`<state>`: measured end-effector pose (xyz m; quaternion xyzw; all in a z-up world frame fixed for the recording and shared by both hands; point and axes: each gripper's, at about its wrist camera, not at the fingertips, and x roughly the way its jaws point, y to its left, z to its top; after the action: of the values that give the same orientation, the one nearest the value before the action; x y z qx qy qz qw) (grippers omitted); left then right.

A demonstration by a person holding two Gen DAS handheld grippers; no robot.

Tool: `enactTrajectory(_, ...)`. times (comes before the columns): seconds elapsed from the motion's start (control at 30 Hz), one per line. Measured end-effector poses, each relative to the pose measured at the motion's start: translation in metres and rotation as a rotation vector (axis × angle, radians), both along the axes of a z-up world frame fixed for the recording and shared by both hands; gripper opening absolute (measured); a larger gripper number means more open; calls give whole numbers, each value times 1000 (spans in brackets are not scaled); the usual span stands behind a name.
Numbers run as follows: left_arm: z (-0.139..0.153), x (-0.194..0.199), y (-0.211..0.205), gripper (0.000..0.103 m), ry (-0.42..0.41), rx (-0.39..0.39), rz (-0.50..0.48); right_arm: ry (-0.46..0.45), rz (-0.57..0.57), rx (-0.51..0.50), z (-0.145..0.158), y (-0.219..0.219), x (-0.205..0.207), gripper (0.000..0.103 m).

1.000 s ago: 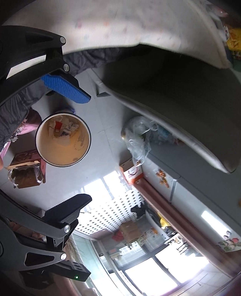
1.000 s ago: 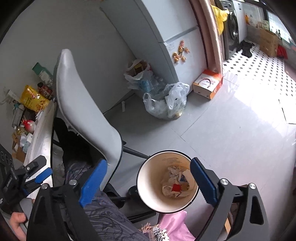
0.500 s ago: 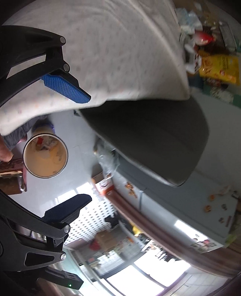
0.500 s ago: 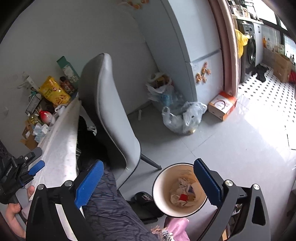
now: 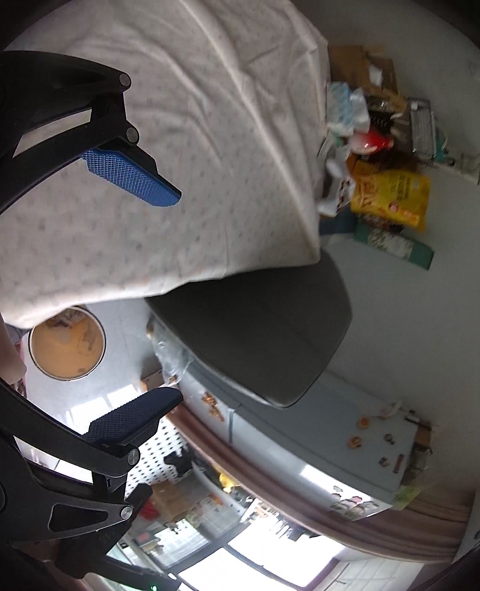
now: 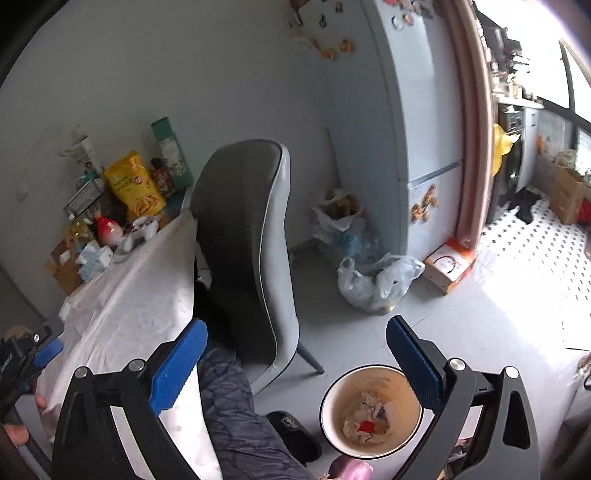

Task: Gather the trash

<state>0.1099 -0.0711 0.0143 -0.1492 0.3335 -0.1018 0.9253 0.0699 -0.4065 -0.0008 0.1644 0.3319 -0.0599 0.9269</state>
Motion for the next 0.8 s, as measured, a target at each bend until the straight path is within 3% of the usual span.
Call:
enactTrajectory(0.13,10,-12,14,97,-17,4,12,-40,18,-33,18,23,-8,95)
enactTrajectory(0.27,22,-27,25,97,-54,74,61,-49,57,-65,31,46,-13,95)
enactTrajectory(0.4,32,-41,41,97,-74,76,94,-67,21,-97,40,63,-25,96)
enactTrajectory(0.8,56,-77,65,97,-114,159,185,-122,134,-38,62,97,-46,95)
